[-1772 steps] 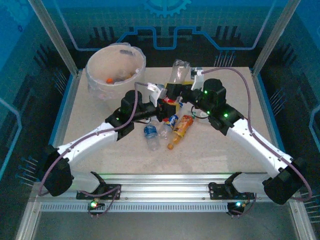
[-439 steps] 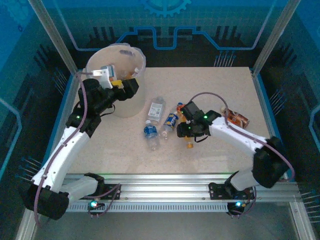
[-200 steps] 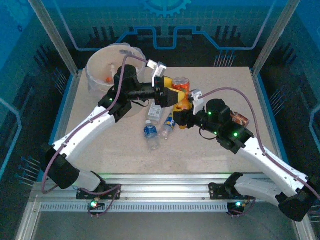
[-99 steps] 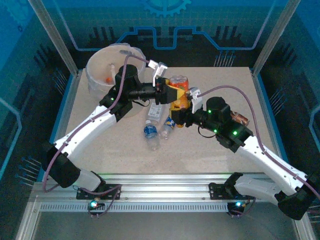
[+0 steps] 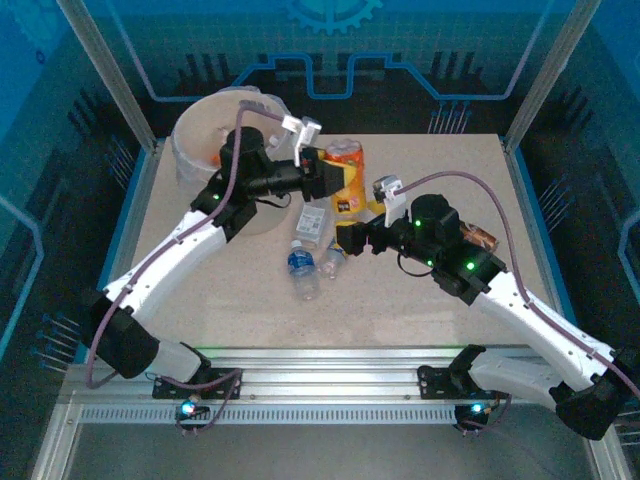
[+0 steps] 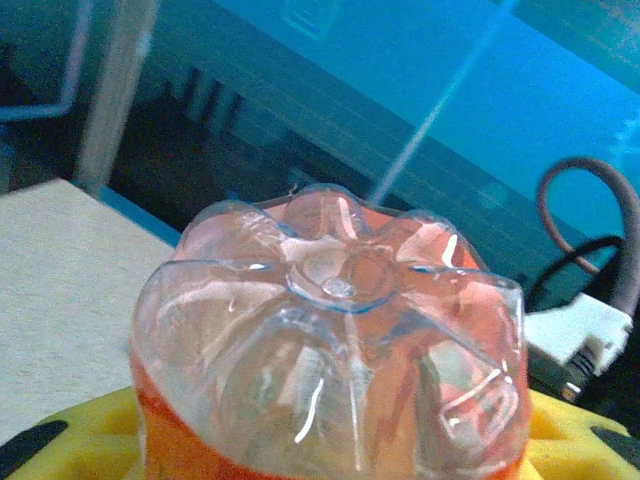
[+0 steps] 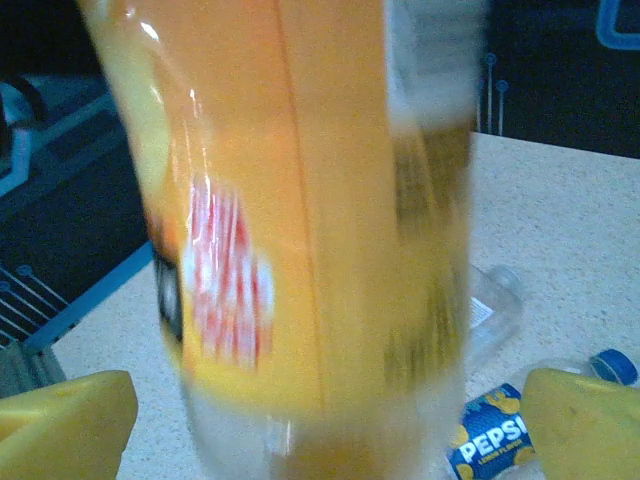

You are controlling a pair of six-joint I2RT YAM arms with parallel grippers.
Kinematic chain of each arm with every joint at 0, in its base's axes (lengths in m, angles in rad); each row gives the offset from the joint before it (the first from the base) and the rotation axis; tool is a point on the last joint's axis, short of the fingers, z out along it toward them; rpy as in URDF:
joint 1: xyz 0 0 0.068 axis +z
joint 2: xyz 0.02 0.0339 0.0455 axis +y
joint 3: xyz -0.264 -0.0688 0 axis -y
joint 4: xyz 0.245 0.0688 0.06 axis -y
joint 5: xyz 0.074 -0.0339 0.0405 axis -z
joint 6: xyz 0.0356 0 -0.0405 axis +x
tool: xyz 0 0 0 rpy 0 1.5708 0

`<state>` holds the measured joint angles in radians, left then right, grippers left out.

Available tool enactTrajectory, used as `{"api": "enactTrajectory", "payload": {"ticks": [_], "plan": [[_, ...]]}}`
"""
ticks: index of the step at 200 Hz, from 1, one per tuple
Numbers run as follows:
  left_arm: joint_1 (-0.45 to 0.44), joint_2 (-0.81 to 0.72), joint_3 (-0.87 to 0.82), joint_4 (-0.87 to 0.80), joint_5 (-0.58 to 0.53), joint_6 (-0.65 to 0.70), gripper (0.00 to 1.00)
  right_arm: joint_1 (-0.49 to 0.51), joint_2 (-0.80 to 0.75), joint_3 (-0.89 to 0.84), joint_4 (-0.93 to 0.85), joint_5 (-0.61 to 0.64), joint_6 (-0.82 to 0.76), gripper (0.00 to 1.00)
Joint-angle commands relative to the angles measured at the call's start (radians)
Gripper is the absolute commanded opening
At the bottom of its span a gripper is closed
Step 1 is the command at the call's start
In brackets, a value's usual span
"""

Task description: Put the plastic bottles in the bin

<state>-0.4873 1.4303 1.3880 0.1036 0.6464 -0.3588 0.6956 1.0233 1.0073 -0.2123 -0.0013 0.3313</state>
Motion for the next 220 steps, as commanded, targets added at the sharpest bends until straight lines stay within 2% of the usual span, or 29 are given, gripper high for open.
{"api": "enactTrajectory", "payload": {"ticks": [1, 69, 124, 170, 220], "plan": [[0.055, -0.077, 0.01, -0.036, -0.1, 0.085, 0.39, 0.01, -0.036, 0.026, -0.039, 0.068, -0.007, 1.0], [0.226, -0.157, 0.117, -0.144, -0.263, 0.233, 0.38, 0.008, -0.106, 0.005, -0.079, 0.219, 0.024, 1.0], [0.361, -0.157, 0.244, -0.224, -0.401, 0.351, 0.38, -0.011, -0.078, 0.03, -0.159, 0.301, 0.068, 1.0], [0.433, -0.123, 0.284, -0.233, -0.541, 0.512, 0.38, -0.041, -0.052, 0.04, -0.211, 0.341, 0.113, 1.0], [0.468, -0.041, 0.284, -0.263, -0.577, 0.558, 0.38, -0.076, -0.042, 0.045, -0.238, 0.322, 0.157, 1.0]]}}
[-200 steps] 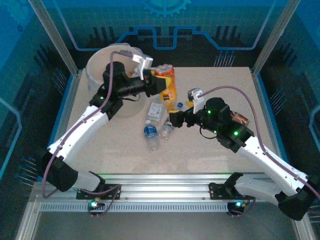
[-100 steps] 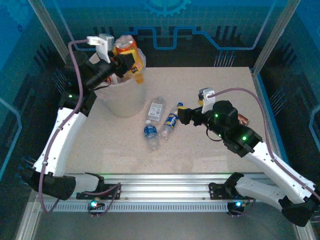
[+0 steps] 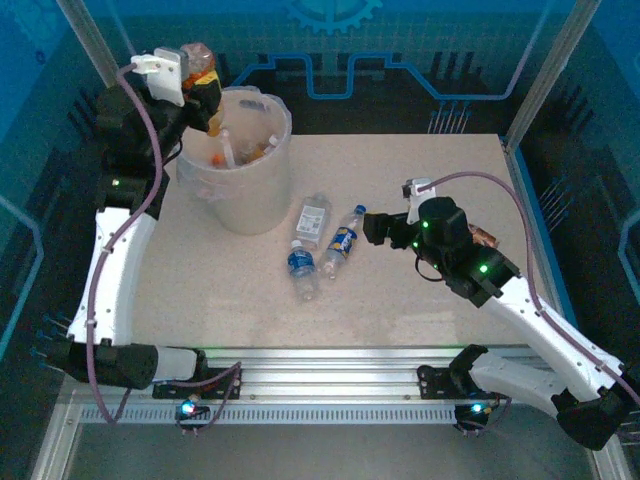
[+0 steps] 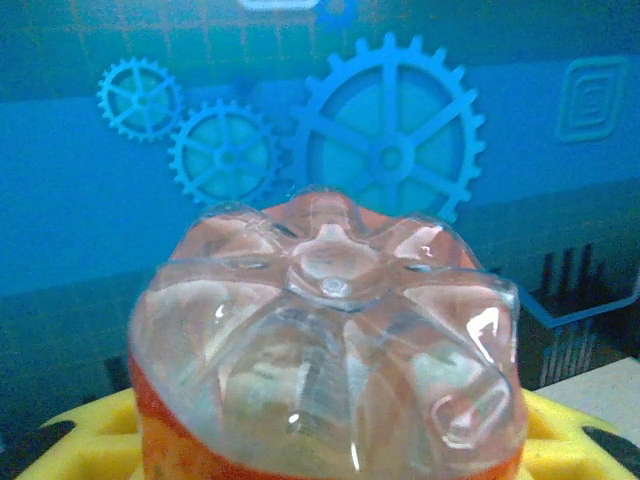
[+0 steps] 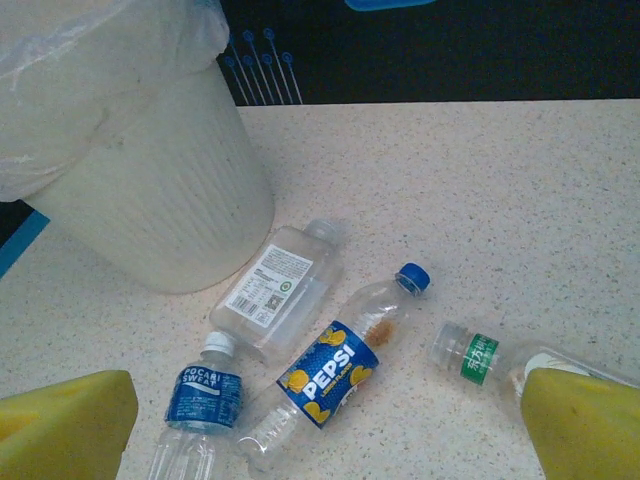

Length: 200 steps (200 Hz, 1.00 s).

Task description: Put the plastic bottles in the bin

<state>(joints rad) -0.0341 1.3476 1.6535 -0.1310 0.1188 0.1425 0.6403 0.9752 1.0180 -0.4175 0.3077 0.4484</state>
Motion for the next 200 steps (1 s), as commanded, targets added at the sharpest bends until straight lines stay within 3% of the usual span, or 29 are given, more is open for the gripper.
{"api": "enactTrajectory", "payload": {"ticks": [1, 145, 169, 200], "plan": [[0.015, 0.043, 0.016, -0.028, -0.05, 0.057, 0.38, -0.021, 0.007, 0.034, -0.033, 0.013, 0.041, 1.0], [0.044, 0.231, -0.093, -0.036, -0.157, 0.114, 0.44, -0.068, 0.021, 0.022, -0.084, 0.039, 0.116, 1.0], [0.043, 0.256, -0.097, -0.043, -0.166, 0.119, 0.48, -0.078, 0.016, 0.011, -0.091, 0.04, 0.134, 1.0], [0.044, 0.281, -0.096, -0.059, -0.185, 0.123, 0.6, -0.093, 0.023, 0.015, -0.116, 0.041, 0.148, 1.0]]}}
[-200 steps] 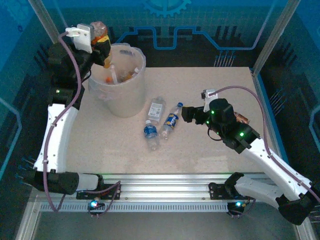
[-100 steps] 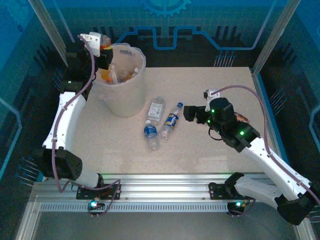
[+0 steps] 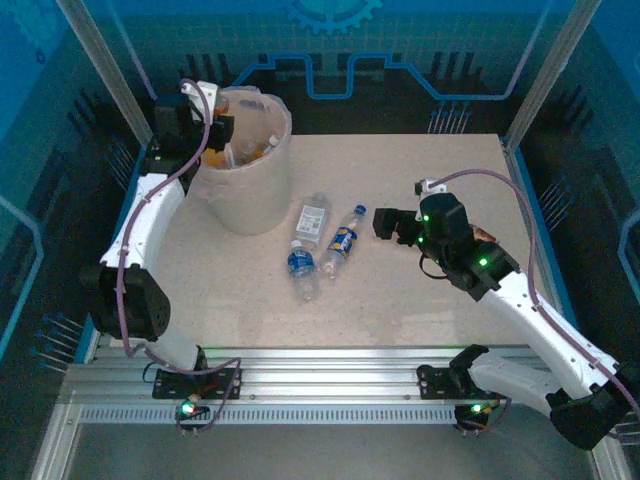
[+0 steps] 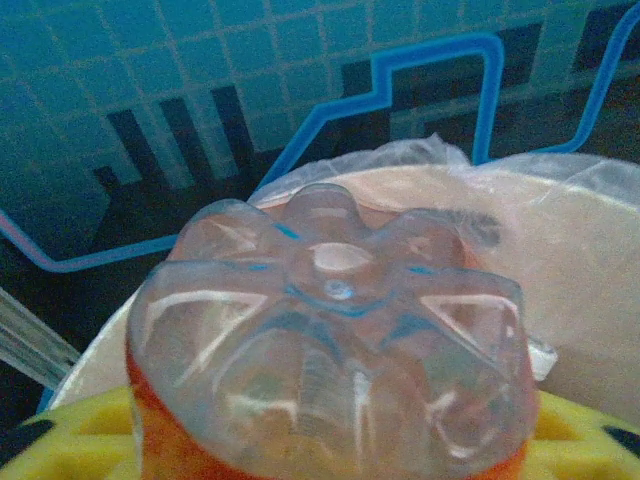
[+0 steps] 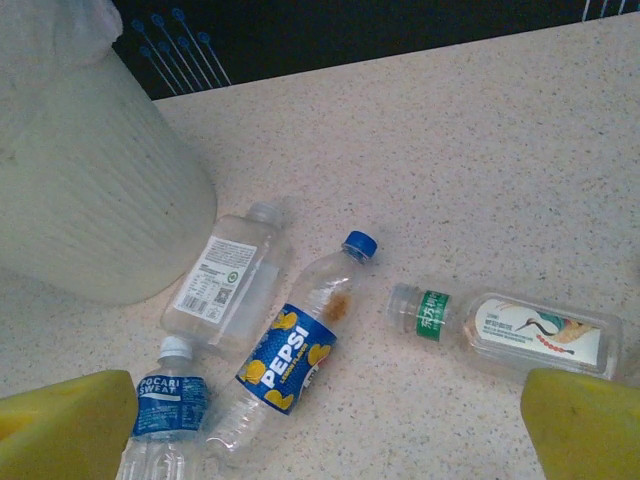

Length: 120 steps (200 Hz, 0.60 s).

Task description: Put the plastic bottles in the bin

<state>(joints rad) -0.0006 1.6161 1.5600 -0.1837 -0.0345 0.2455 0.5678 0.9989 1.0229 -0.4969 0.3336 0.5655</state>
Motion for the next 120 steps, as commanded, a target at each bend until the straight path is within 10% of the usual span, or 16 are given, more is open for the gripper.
{"api": "enactTrajectory", "payload": {"ticks": [1, 77, 120], "plan": [[0.01, 0.013, -0.003, -0.006, -0.032, 0.02, 0.61, -0.02, -0.001, 0.01, -0.038, 0.017, 0.031, 1.0], [0.01, -0.03, 0.027, -0.041, -0.004, -0.047, 0.98, -0.05, 0.032, 0.02, -0.112, 0.034, 0.105, 1.0], [0.01, -0.109, 0.034, -0.068, 0.026, -0.116, 0.99, -0.054, 0.067, 0.037, -0.169, 0.033, 0.165, 1.0]]}}
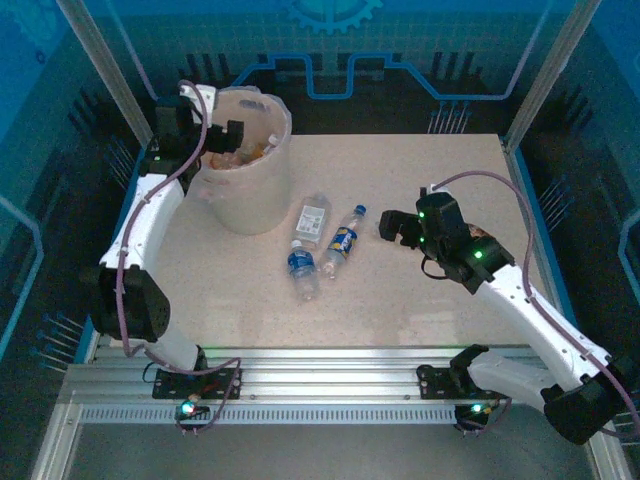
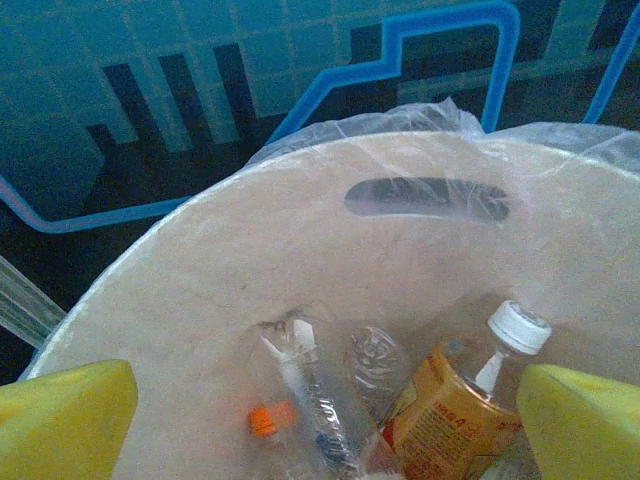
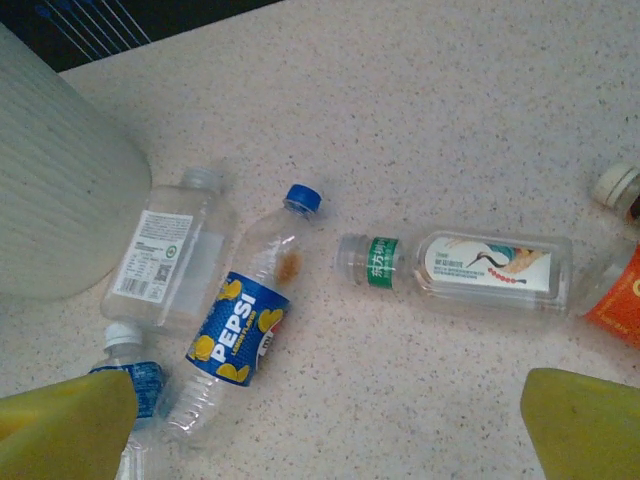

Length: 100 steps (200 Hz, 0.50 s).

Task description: Put the plastic bottles in the bin

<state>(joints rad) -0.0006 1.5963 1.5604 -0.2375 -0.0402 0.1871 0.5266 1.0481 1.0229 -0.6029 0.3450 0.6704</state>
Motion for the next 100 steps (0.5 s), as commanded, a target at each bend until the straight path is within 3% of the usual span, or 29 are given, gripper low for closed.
{"api": "enactTrajectory", "payload": {"ticks": [1, 63, 100], "plan": [[0.01, -0.091, 0.034, -0.014, 0.032, -0.059, 0.99, -0.013, 0.018, 0.037, -0.066, 0.022, 0.062, 1.0], [0.01, -0.223, -0.005, -0.029, 0.075, -0.218, 0.99, -0.009, 0.125, 0.056, -0.14, -0.07, 0.18, 0.95], [0.01, -0.346, -0.141, 0.02, 0.148, -0.389, 0.99, 0.027, 0.217, 0.061, -0.118, -0.134, 0.215, 0.94]]}}
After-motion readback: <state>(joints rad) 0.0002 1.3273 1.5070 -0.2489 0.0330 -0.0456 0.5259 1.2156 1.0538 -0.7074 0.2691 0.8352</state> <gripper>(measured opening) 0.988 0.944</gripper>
